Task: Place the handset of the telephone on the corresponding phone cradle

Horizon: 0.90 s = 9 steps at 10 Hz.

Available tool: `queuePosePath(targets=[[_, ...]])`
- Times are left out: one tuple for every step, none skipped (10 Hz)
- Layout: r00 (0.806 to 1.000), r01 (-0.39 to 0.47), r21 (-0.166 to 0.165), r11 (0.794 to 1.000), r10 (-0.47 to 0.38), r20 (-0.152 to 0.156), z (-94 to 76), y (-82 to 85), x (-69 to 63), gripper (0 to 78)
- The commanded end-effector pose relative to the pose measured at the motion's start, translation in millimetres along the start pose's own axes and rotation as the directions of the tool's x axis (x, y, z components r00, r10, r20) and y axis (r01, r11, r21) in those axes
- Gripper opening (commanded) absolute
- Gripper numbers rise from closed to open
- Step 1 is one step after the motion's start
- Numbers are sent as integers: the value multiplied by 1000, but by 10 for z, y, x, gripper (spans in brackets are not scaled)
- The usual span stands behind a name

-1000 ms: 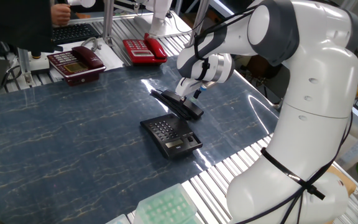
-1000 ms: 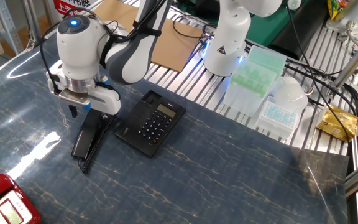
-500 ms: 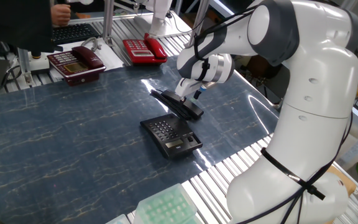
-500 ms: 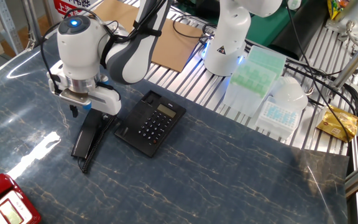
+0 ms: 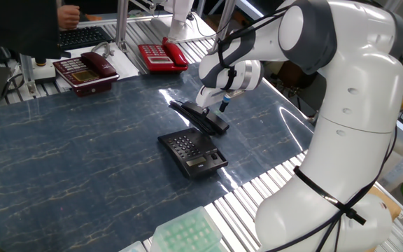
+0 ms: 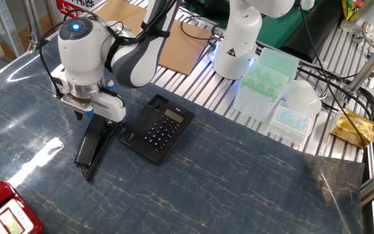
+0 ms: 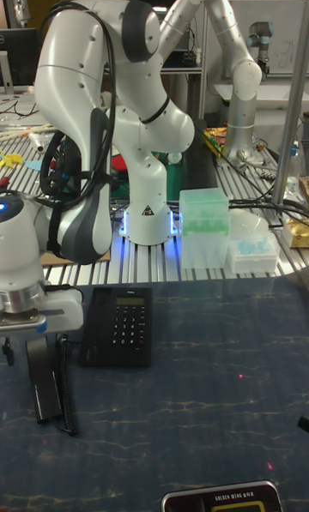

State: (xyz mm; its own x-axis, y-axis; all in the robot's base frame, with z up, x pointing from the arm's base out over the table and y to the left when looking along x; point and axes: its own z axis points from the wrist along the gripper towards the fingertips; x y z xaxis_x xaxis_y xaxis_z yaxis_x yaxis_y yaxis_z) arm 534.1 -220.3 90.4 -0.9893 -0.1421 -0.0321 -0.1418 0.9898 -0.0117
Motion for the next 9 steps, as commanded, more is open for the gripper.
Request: queuePosePath(targets=[[1000,5,2,1000,-5,10,68,-5,-19,775],[1000,10,2,1000,-10,15,90,-4,-22,775],[1000,14,-2,1000,-14,13,92,-5,-19,775],[1000,19,0,1000,-19,13,116,-8,-24,775],[1000,24,0,1000,-24,15,139,-8,-27,775],[1000,25,0,1000,-25,14,151,-8,-28,775],[1000,27,0,1000,-27,13,154,-8,-29,775],[1000,23,0,1000,-23,14,152,-7,-28,775],[1000,24,0,1000,-24,15,152,-7,-28,775]])
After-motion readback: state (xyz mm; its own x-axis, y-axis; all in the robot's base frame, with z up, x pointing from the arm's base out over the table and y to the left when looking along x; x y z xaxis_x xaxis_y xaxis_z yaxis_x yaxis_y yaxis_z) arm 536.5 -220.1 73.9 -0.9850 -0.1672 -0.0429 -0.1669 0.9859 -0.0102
